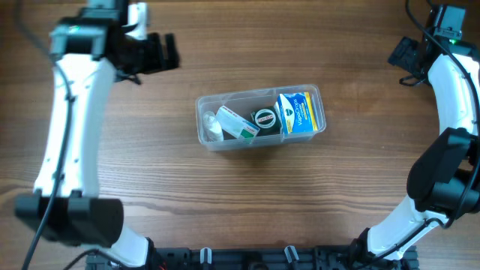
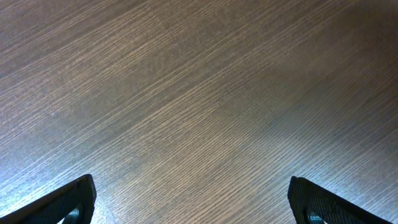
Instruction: Pack container
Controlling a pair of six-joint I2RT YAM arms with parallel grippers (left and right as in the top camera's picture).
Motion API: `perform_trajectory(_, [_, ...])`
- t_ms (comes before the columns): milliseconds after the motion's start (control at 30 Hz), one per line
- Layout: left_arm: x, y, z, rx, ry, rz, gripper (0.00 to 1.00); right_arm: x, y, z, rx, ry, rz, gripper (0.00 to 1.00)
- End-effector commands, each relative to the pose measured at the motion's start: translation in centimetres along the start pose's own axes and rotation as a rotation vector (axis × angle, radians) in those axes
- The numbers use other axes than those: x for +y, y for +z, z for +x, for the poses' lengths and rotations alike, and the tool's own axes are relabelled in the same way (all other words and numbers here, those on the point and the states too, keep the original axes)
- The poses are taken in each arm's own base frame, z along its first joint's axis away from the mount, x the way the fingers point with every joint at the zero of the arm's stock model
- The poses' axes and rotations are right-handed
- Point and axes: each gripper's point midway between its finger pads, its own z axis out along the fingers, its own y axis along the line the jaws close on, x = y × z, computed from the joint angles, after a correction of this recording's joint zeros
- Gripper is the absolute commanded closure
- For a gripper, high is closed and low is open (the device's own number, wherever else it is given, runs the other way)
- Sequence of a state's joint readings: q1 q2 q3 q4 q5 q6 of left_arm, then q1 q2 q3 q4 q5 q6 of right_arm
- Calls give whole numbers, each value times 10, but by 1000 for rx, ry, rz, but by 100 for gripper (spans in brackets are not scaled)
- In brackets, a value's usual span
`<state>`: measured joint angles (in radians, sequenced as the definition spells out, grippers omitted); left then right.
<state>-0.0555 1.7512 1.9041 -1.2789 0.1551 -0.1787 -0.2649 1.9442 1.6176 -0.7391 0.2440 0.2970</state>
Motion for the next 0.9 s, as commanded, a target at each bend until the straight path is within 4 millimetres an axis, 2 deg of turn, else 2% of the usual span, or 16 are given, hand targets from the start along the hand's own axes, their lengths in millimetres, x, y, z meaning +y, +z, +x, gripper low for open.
perform_trajectory(0, [30,-57,-10,-133,-86,-16,0,-2,6,5,16,-7,5,0])
perform_trajectory(100, [47,-85,-11,-207,-126,-32,0,-2,6,5,16,-7,5,0])
perform_trajectory(167, [51,-92,-11,-224,-135,-35,0,-2,6,5,16,-7,5,0])
perform_trajectory(400, [51,-90,-11,-217,-136,-33,0,-2,6,5,16,-7,5,0])
perform_trajectory(500, [50,-87,8,-136,-151,-33,0,-2,6,5,16,-7,5,0])
perform_trajectory(600, [44,-85,11,-120,-150,8,0,-2,6,5,16,-7,5,0])
perform_trajectory(667, [42,-83,8,-135,-137,9,0,-2,6,5,16,-7,5,0])
perform_trajectory(767, [31,-86,-4,-249,-80,21,0,-2,6,5,16,-7,5,0])
perform_trajectory(833, [28,-78,6,-297,-52,19,0,-2,6,5,16,-7,5,0])
perform_trajectory(867, [29,-69,17,-323,-40,29,0,-2,6,5,16,-7,5,0])
